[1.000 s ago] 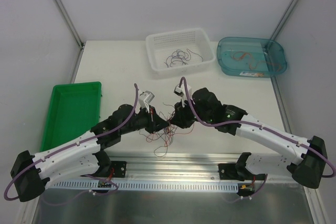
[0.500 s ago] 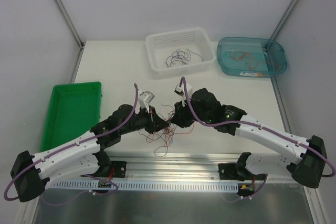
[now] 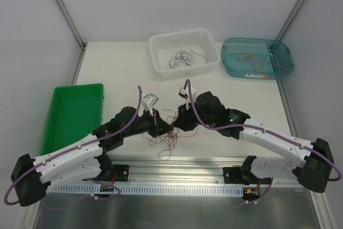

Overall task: Untangle the cables
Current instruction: Untie the cable.

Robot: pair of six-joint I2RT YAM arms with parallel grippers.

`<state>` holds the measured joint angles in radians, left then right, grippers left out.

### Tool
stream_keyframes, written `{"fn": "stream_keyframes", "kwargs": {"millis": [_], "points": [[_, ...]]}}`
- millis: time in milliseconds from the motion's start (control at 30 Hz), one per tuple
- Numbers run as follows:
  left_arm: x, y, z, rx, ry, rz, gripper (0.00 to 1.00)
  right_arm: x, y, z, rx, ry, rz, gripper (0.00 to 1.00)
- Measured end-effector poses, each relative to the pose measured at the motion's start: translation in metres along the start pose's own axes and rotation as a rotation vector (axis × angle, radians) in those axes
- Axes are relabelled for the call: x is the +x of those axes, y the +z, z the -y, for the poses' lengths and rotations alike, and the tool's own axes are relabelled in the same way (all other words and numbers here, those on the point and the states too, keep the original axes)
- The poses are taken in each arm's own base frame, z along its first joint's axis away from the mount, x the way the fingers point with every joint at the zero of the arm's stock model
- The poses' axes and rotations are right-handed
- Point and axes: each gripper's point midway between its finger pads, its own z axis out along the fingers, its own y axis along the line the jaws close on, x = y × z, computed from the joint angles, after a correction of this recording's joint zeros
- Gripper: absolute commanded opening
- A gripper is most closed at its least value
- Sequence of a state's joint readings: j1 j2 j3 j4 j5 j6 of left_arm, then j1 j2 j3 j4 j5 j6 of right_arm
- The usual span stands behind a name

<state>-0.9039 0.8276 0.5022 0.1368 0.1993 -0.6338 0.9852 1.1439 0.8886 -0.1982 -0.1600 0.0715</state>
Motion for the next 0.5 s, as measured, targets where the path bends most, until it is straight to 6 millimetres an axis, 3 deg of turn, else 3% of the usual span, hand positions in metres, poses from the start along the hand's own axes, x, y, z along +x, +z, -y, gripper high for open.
{"fn": "stream_keyframes", "kwargs": {"millis": [133,300,400,500], "points": [[0.0025,0.0005,-0.0009,0.002,0.008,-0.010,0.01,0.0017,0.0026,-0.0029,-0.028,0.003,0.005,0.25],[0.0044,0.0007,-0.0011,0.009,0.021,-0.014,0.01,-0.0013,0.0046,-0.0084,-0.065,0.006,0.011,0.02],[0.0060,0.0004,-0.0012,0.013,0.025,-0.020,0.01,-0.0011,0.0068,-0.0097,-0.076,0.008,0.008,0.01],[0.0069,-0.0006,-0.0018,0.014,0.030,-0.018,0.14,-0.0010,0.0071,-0.0106,-0.085,0.006,0.006,0.01]]}}
